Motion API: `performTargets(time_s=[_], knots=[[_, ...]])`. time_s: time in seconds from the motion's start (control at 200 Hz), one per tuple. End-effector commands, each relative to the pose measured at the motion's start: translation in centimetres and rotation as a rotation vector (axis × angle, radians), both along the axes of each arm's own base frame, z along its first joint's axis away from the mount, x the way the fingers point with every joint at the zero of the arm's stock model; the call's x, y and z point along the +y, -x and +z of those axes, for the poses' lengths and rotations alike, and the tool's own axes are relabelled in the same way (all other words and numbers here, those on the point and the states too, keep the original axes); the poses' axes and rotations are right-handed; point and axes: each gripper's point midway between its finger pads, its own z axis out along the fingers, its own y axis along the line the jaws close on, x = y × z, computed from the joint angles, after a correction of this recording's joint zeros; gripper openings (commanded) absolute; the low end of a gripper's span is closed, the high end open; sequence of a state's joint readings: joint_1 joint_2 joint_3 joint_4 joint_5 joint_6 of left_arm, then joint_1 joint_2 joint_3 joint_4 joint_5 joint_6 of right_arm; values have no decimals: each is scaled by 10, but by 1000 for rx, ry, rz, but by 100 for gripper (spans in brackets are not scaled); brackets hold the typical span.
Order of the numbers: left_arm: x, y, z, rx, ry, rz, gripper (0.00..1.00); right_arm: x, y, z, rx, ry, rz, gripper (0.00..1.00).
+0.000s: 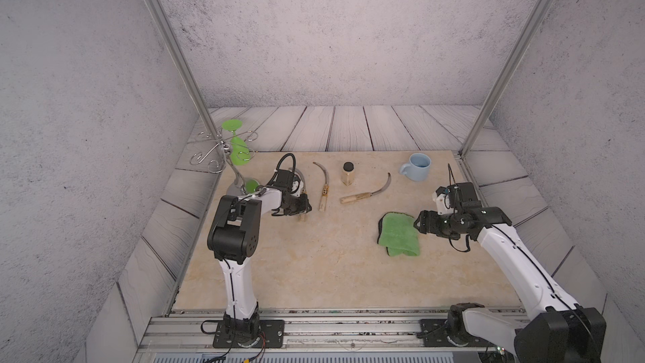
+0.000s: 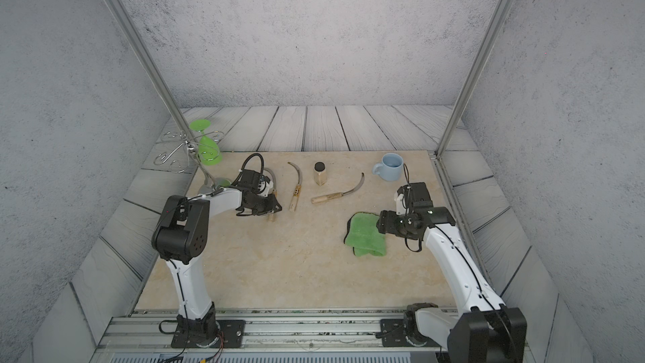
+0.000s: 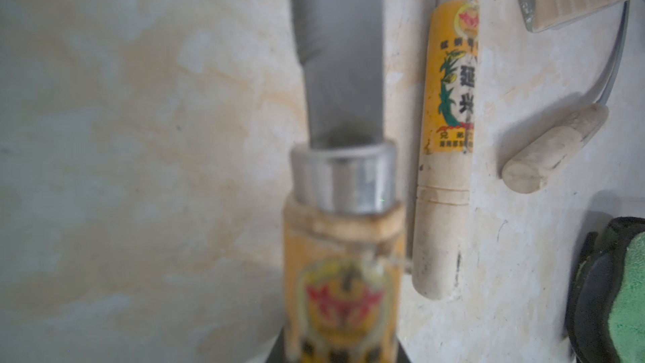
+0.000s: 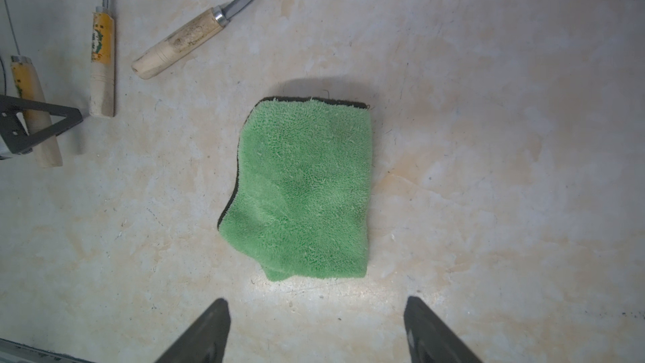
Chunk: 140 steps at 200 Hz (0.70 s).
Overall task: Wipe small sickles with rags
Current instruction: Place the small sickle at the center of the board.
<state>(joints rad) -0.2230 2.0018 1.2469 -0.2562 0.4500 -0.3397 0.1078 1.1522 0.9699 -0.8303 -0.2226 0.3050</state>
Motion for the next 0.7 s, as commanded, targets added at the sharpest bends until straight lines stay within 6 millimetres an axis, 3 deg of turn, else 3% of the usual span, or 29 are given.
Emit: performTargets(time_s=[0.0,0.325,0.696], knots=[[7,-4,-11,28,-29,6,16,2,6,4,-11,-14,13,80],[8,-10,-19,45,-29,17,32,5,7,1,-4,-29,19,81],[12,-18,-15,34,-26,33,37,5,9,-2,7,-30,18,82]])
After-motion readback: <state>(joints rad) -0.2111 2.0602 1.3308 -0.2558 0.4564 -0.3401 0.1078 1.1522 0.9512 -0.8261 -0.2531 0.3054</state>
